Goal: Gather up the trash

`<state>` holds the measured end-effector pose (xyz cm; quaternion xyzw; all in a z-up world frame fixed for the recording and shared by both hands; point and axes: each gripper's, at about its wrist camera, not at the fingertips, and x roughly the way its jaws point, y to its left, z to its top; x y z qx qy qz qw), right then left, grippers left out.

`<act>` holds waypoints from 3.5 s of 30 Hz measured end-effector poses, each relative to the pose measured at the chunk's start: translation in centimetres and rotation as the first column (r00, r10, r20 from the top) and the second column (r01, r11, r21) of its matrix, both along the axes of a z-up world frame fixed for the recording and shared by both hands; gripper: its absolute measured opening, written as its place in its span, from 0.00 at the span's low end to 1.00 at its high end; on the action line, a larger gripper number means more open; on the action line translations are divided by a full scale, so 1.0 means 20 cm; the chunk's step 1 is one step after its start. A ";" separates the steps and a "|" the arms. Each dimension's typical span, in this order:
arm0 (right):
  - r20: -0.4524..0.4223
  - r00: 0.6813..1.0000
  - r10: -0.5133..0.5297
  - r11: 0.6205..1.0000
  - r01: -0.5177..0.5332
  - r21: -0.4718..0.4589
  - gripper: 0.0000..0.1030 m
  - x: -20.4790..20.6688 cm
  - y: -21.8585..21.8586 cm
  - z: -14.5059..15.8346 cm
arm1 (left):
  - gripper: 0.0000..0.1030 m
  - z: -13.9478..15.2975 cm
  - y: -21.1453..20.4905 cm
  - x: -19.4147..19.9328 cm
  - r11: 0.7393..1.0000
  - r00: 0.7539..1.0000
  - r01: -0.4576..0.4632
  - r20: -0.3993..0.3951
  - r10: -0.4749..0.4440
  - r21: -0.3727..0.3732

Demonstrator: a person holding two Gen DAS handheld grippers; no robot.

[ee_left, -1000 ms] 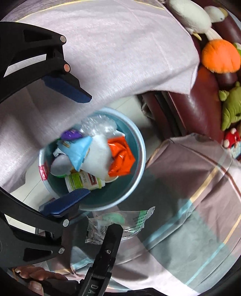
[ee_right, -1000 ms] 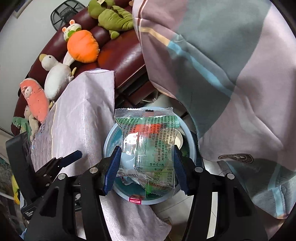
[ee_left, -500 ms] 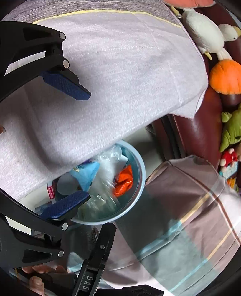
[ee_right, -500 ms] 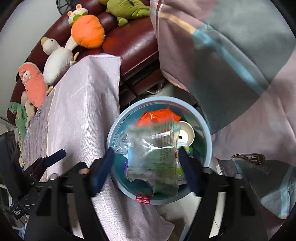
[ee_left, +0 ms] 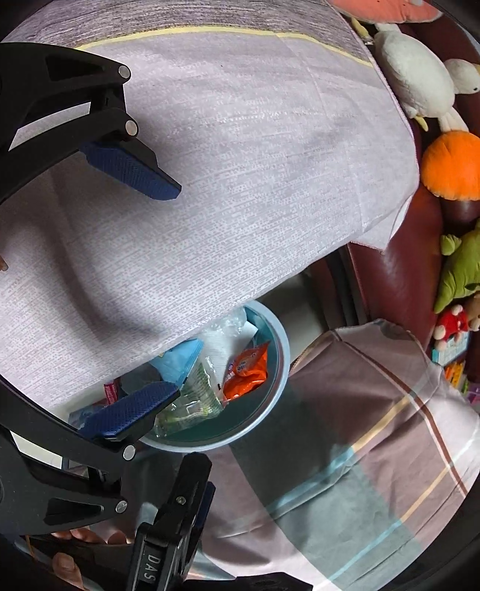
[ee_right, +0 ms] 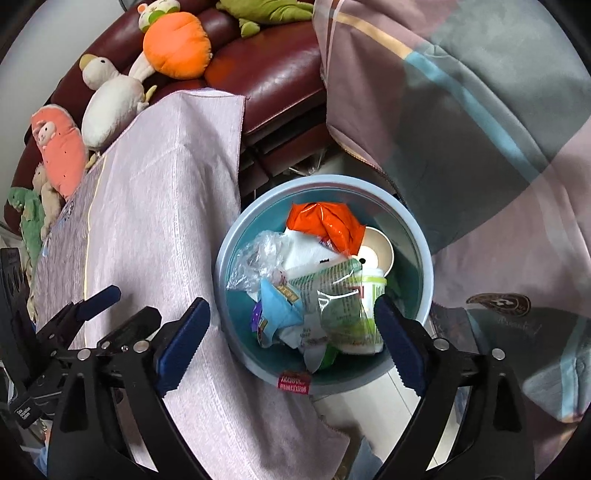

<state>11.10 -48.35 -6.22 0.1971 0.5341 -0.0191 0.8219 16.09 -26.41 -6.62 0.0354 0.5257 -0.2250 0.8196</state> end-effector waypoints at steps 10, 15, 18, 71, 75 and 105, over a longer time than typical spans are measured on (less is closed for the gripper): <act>0.019 1.000 0.011 0.999 -0.010 -0.050 0.86 -0.15 0.08 0.11 | 0.96 0.13 0.09 -0.13 1.000 0.999 -0.013 0.052 0.013 -0.012; 0.043 0.999 0.020 0.997 -0.017 -0.070 0.86 -0.26 0.13 0.18 | 0.96 0.20 0.13 -0.23 1.000 0.997 -0.013 0.080 0.015 -0.016; 0.054 0.998 0.023 0.997 -0.019 -0.078 0.86 -0.32 0.17 0.21 | 0.96 0.24 0.17 -0.30 1.000 0.995 -0.016 0.102 0.018 -0.017; 0.084 0.996 0.026 0.986 -0.011 -0.166 0.86 -0.56 0.27 0.26 | 0.96 0.24 0.29 -0.55 0.995 0.982 -0.059 0.186 0.043 0.078; 0.074 0.997 0.023 0.986 -0.011 -0.164 0.86 -0.54 0.27 0.24 | 0.96 0.22 0.30 -0.54 0.994 0.981 -0.067 0.186 0.049 0.087; 0.024 0.999 0.030 0.987 -0.026 -0.158 0.86 -0.44 0.31 0.13 | 0.96 0.12 0.32 -0.48 0.988 0.984 -0.105 0.158 0.086 0.110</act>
